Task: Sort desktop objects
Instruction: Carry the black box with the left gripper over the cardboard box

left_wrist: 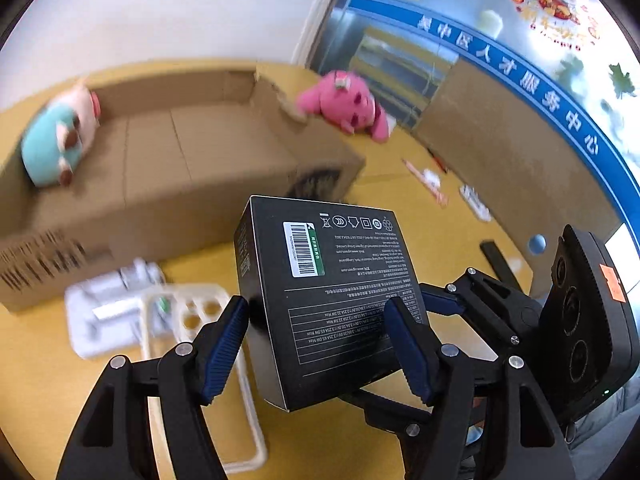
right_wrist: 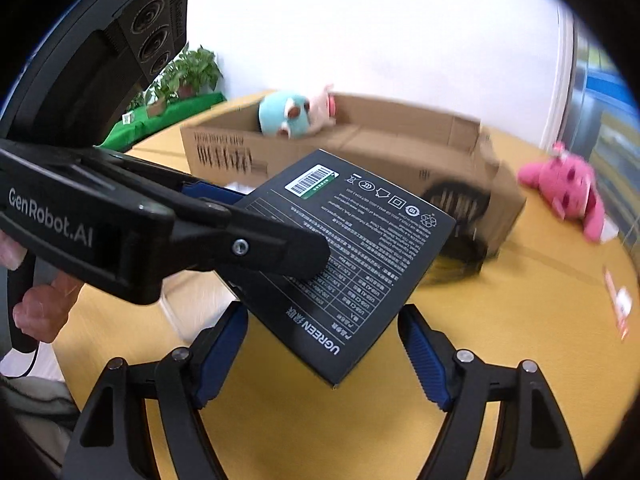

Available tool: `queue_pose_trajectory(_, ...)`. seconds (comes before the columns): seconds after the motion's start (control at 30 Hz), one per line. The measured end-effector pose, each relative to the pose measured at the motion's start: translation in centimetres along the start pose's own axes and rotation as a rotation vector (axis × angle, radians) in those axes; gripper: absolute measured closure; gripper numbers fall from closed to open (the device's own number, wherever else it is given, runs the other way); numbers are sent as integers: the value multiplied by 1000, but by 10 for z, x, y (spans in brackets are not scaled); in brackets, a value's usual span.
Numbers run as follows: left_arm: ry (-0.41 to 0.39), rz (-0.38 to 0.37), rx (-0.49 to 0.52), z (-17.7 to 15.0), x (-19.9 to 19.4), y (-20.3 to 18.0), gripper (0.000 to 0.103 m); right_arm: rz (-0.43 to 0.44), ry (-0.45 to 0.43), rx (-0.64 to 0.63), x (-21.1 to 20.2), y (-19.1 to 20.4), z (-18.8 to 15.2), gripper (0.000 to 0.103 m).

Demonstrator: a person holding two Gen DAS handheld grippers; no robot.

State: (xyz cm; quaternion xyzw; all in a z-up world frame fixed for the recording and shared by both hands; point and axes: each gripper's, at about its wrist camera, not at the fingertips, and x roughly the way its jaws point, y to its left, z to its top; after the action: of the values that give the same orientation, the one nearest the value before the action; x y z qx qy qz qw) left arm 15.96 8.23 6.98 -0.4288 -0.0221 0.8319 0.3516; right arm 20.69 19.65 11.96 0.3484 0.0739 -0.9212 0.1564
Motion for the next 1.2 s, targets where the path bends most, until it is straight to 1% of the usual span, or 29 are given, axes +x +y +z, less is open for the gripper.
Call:
queue_pose_trajectory(0.1,-72,13,15,30,-19,3,30,-12,-38,-53,-4,-5,32,26)
queue_pose_trajectory(0.17,-138,37,46,58,-38,5,30,-18,-70,-87,-8,-10,60,26)
queue_pose_trajectory(0.23,-201,66,86,86,-59,8,30,-22,-115,-136,-13,-15,95,26)
queue_pose_trajectory(0.33,-289,100,100,133,-92,20,30,-39,-189,-233,-17,-18,151,26)
queue_pose_trajectory(0.47,-363,117,133,196,-134,39,30,-36,-294,-296,-26,-20,226,26)
queue_pose_trajectory(0.6,-430,174,176,238,-162,46,30,-31,-378,-319,-34,-24,289,26)
queue_pose_trajectory(0.67,-443,186,173,258,-169,54,30,-31,-401,-336,-34,-27,312,26)
queue_pose_trajectory(0.73,-457,178,163,274,-172,66,30,-35,-406,-353,-31,-31,334,26)
queue_pose_trajectory(0.87,-481,185,154,294,-171,79,30,-37,-414,-351,-19,-42,366,26)
queue_pose_trajectory(0.9,-479,192,152,299,-168,82,30,-31,-411,-343,-11,-44,374,26)
queue_pose_trajectory(0.97,-466,204,148,309,-159,88,30,-22,-404,-333,-3,-51,381,26)
queue_pose_trajectory(1.03,-451,200,133,318,-146,99,30,-29,-391,-335,9,-57,386,26)
queue_pose_trajectory(1.13,-410,193,100,325,-121,118,29,-12,-361,-320,31,-69,391,26)
queue_pose_trajectory(1.2,-369,186,66,328,-99,135,30,-3,-332,-316,53,-75,390,26)
